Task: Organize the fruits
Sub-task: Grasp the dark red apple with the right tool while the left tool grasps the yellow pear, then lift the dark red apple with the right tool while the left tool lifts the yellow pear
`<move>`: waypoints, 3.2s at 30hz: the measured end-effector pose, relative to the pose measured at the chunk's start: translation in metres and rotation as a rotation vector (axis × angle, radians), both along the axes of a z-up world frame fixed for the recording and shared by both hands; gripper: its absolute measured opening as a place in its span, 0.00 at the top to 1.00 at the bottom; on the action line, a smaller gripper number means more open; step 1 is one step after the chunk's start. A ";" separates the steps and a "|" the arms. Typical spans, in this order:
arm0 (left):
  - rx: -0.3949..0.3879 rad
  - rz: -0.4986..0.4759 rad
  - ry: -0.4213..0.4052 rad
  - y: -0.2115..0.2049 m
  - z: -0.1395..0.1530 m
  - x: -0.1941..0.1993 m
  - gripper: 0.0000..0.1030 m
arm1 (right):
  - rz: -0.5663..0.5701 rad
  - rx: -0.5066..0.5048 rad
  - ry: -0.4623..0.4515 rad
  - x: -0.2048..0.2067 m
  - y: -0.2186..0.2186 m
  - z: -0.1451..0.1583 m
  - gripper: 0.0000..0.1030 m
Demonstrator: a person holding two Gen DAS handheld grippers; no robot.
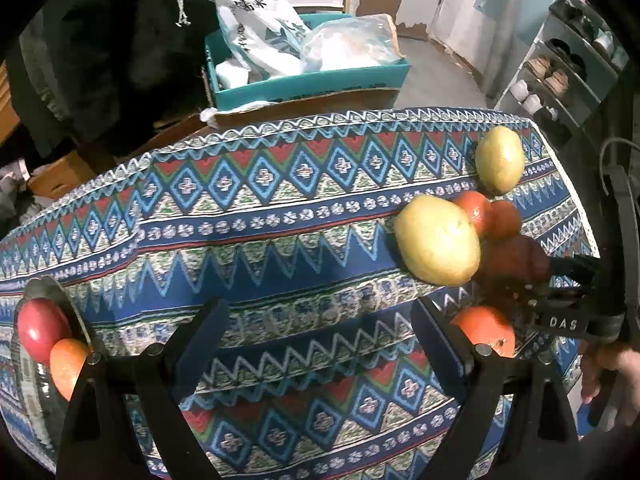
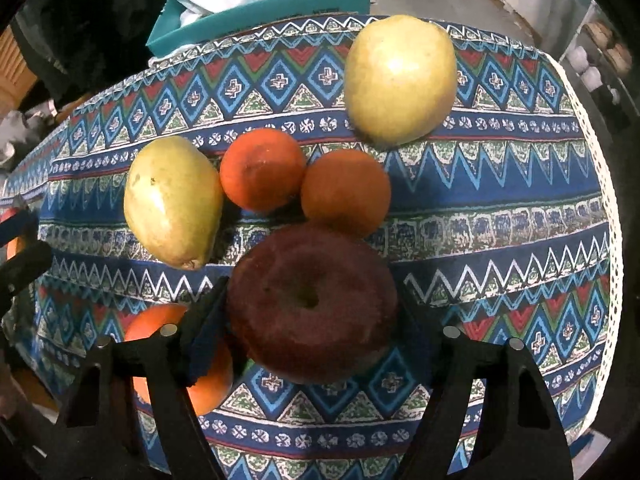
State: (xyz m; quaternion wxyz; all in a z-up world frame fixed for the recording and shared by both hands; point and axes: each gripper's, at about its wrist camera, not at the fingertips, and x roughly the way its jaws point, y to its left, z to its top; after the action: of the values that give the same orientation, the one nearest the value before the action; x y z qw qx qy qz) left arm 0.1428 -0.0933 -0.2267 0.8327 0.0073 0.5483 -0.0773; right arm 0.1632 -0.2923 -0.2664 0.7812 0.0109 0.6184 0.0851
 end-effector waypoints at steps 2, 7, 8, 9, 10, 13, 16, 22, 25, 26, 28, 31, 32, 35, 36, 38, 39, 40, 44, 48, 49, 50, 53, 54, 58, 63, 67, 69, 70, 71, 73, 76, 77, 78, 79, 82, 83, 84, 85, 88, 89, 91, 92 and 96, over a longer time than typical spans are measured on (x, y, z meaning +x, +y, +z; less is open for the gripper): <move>-0.018 -0.003 0.006 -0.005 -0.001 0.003 0.09 | 0.004 -0.010 -0.005 -0.002 -0.001 0.001 0.26; -0.086 -0.029 0.020 -0.026 -0.006 0.011 0.09 | -0.024 -0.021 -0.059 -0.009 -0.017 0.019 0.26; -0.086 -0.042 0.020 -0.032 -0.008 0.014 0.09 | -0.033 -0.025 -0.075 -0.009 -0.021 0.024 0.26; -0.077 -0.055 0.019 -0.039 -0.009 0.016 0.09 | -0.049 -0.025 -0.093 -0.010 -0.028 0.029 0.26; -0.065 -0.068 0.015 -0.044 -0.010 0.018 0.09 | -0.061 -0.021 -0.101 -0.009 -0.032 0.032 0.26; -0.024 -0.110 0.005 -0.057 -0.014 0.019 0.09 | -0.105 0.014 -0.108 -0.008 -0.048 0.038 0.26; -0.017 -0.146 0.001 -0.068 -0.019 0.021 0.09 | -0.126 0.002 -0.115 -0.006 -0.061 0.039 0.26; 0.006 -0.185 0.031 -0.089 -0.033 0.032 0.09 | -0.161 0.008 -0.114 0.000 -0.068 0.036 0.26; 0.017 -0.194 0.050 -0.097 -0.041 0.040 0.09 | -0.155 0.015 -0.120 -0.002 -0.071 0.040 0.26; 0.020 -0.196 0.055 -0.098 -0.043 0.041 0.09 | -0.152 0.021 -0.122 -0.002 -0.070 0.041 0.26; 0.024 -0.195 0.068 -0.100 -0.049 0.044 0.09 | -0.148 0.023 -0.125 -0.001 -0.067 0.041 0.26; 0.021 -0.194 0.077 -0.101 -0.055 0.048 0.09 | -0.145 0.018 -0.129 0.000 -0.065 0.042 0.26; 0.017 -0.190 0.079 -0.100 -0.056 0.049 0.10 | -0.148 0.019 -0.127 0.001 -0.065 0.041 0.26; -0.009 -0.193 0.087 -0.098 -0.059 0.051 0.18 | -0.146 0.018 -0.122 0.001 -0.065 0.039 0.26; -0.023 -0.199 0.089 -0.098 -0.059 0.050 0.20 | -0.144 0.015 -0.120 0.001 -0.064 0.038 0.26; -0.035 -0.213 0.090 -0.099 -0.058 0.050 0.26 | -0.144 0.014 -0.118 0.001 -0.065 0.037 0.26; -0.028 -0.219 0.084 -0.100 -0.058 0.049 0.26 | -0.142 0.012 -0.117 0.002 -0.064 0.036 0.26; -0.021 -0.226 0.073 -0.101 -0.057 0.048 0.26 | -0.143 0.010 -0.117 0.002 -0.064 0.036 0.26; -0.001 -0.235 0.051 -0.103 -0.056 0.043 0.27 | -0.137 -0.005 -0.123 0.002 -0.062 0.036 0.26; -0.001 -0.229 0.027 -0.098 -0.049 0.037 0.30 | -0.136 -0.009 -0.137 0.001 -0.062 0.041 0.26; -0.003 -0.227 0.019 -0.096 -0.046 0.035 0.31 | -0.136 -0.012 -0.142 0.000 -0.062 0.042 0.26; -0.006 -0.224 0.017 -0.095 -0.044 0.035 0.32 | -0.135 -0.015 -0.147 0.000 -0.061 0.044 0.26; -0.020 -0.214 0.010 -0.088 -0.037 0.035 0.32 | -0.134 -0.015 -0.157 -0.001 -0.060 0.048 0.26; -0.017 -0.214 0.005 -0.087 -0.036 0.034 0.32 | -0.133 -0.015 -0.161 -0.002 -0.059 0.050 0.26; -0.015 -0.205 -0.009 -0.078 -0.031 0.028 0.33 | -0.121 -0.014 -0.182 -0.005 -0.053 0.059 0.26; -0.026 -0.179 -0.042 -0.064 -0.017 0.018 0.33 | -0.096 -0.021 -0.213 -0.009 -0.043 0.071 0.26; -0.031 -0.167 -0.068 -0.055 -0.002 0.009 0.33 | -0.080 -0.023 -0.243 -0.013 -0.034 0.083 0.26; -0.024 -0.168 -0.089 -0.052 0.007 0.003 0.33 | -0.073 -0.020 -0.258 -0.015 -0.030 0.089 0.26; -0.022 -0.170 -0.103 -0.050 0.013 0.000 0.33 | -0.072 -0.019 -0.262 -0.016 -0.029 0.092 0.26; -0.021 -0.172 -0.113 -0.049 0.017 -0.003 0.33 | -0.070 -0.017 -0.269 -0.017 -0.028 0.095 0.26; -0.022 -0.171 -0.135 -0.046 0.028 -0.009 0.33 | -0.064 -0.012 -0.286 -0.020 -0.024 0.102 0.26; -0.029 -0.165 -0.161 -0.040 0.043 -0.017 0.33 | -0.055 -0.002 -0.306 -0.025 -0.019 0.113 0.26; -0.030 -0.162 -0.169 -0.039 0.048 -0.020 0.33 | -0.051 0.002 -0.317 -0.027 -0.017 0.118 0.26; -0.034 -0.159 -0.179 -0.036 0.053 -0.023 0.33 | -0.048 0.004 -0.326 -0.029 -0.015 0.122 0.26; -0.036 -0.158 -0.188 -0.035 0.058 -0.025 0.33 | -0.042 0.006 -0.337 -0.031 -0.012 0.127 0.26; -0.039 -0.158 -0.223 -0.030 0.073 -0.035 0.33 | -0.024 0.008 -0.373 -0.036 -0.006 0.141 0.26; -0.038 -0.157 -0.236 -0.029 0.077 -0.038 0.33 | -0.017 0.007 -0.385 -0.038 -0.003 0.145 0.26; -0.035 -0.157 -0.249 -0.027 0.082 -0.042 0.33 | -0.010 0.008 -0.398 -0.041 0.000 0.151 0.26; -0.035 -0.155 -0.259 -0.025 0.087 -0.045 0.33 | -0.007 0.013 -0.405 -0.042 0.002 0.154 0.26; -0.056 -0.145 -0.275 -0.018 0.099 -0.053 0.33 | 0.008 0.029 -0.429 -0.047 0.009 0.167 0.26; -0.063 -0.140 -0.280 -0.015 0.103 -0.055 0.33 | 0.012 0.030 -0.437 -0.048 0.011 0.170 0.26; -0.078 -0.131 -0.294 -0.009 0.112 -0.061 0.33 | 0.024 0.037 -0.454 -0.052 0.016 0.178 0.26; -0.080 -0.128 -0.304 -0.006 0.116 -0.064 0.33 | 0.029 0.040 -0.463 -0.054 0.019 0.182 0.26; -0.088 -0.115 -0.341 0.005 0.133 -0.075 0.33 | 0.048 0.052 -0.488 -0.061 0.027 0.196 0.26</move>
State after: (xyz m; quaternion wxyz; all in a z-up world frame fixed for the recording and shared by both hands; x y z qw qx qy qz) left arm 0.0679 -0.0888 -0.0937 0.9073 0.0152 0.3938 -0.1465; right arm 0.1024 -0.2656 -0.0704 0.9046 -0.0047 0.4090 0.1195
